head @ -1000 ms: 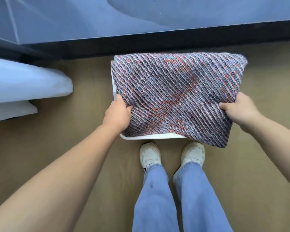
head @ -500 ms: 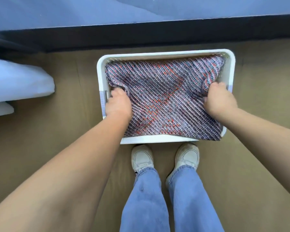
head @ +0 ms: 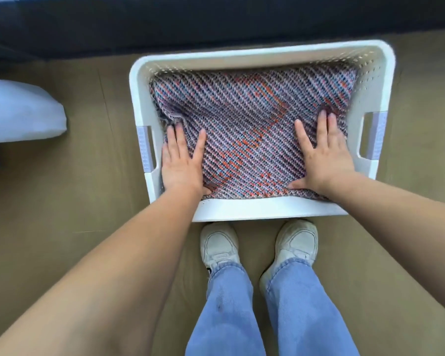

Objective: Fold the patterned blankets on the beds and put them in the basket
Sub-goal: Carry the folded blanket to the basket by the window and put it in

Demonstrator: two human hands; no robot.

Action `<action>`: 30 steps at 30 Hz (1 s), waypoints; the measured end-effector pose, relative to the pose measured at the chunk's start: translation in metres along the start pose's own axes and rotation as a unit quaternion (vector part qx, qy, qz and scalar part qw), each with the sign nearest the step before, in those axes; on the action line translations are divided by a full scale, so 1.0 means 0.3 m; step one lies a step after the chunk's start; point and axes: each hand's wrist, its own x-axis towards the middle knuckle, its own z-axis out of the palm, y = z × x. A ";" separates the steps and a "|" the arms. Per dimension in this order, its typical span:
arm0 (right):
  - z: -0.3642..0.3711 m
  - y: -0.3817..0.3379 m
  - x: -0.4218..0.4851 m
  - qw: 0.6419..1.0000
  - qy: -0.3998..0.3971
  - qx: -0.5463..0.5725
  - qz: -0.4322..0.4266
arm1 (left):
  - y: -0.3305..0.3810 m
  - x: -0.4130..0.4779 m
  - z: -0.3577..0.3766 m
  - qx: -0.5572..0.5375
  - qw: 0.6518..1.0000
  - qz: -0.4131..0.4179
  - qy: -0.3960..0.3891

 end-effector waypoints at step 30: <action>-0.075 -0.092 0.299 0.992 0.007 -0.092 -0.085 | -0.002 0.262 -0.064 0.009 0.998 0.043 0.048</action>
